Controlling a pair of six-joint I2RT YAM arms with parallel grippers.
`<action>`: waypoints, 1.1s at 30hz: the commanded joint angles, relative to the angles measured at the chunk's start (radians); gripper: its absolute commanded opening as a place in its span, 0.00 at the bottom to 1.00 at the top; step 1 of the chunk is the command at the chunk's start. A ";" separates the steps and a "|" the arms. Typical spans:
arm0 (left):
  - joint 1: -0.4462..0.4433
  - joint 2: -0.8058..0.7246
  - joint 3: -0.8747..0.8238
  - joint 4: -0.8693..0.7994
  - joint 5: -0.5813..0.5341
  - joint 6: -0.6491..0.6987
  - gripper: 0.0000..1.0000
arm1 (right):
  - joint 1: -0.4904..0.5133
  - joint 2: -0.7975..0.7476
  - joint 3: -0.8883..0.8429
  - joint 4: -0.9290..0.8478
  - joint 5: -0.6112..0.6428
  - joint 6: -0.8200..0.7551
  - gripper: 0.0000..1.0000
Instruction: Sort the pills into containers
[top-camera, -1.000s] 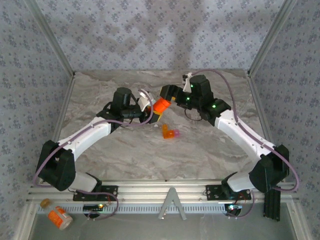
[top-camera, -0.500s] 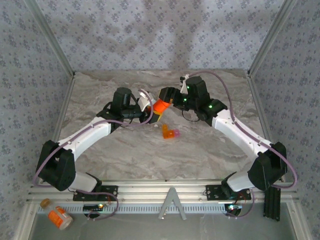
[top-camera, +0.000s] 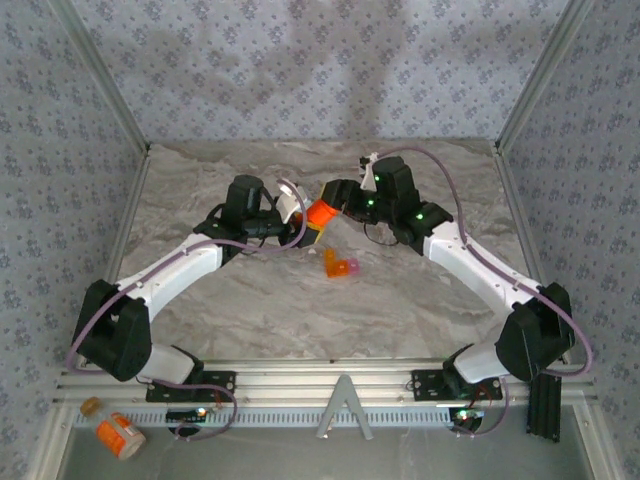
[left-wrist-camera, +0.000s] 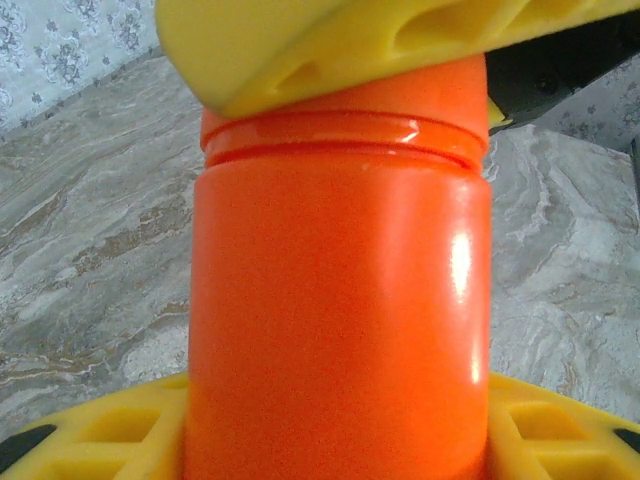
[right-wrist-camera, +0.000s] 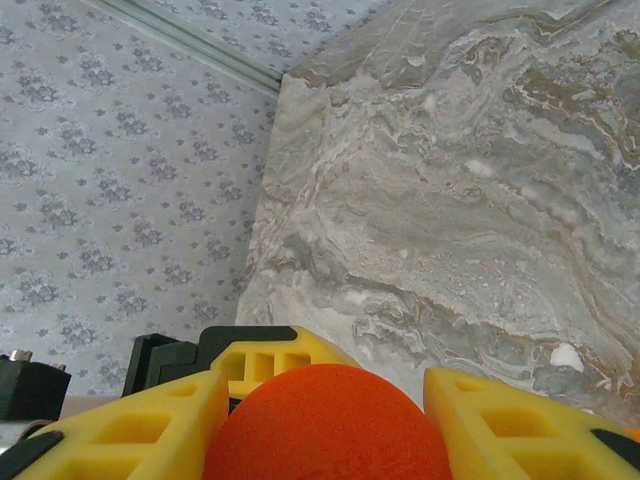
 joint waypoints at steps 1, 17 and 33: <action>0.000 -0.012 0.032 0.031 0.025 0.024 0.00 | -0.047 0.001 -0.051 0.120 -0.136 -0.109 0.40; 0.008 -0.006 0.018 0.049 0.064 0.000 0.00 | -0.167 -0.011 -0.051 0.190 -0.367 -0.253 0.85; 0.007 0.005 0.018 0.046 0.050 -0.010 0.00 | -0.135 -0.160 -0.118 -0.005 -0.016 0.015 0.92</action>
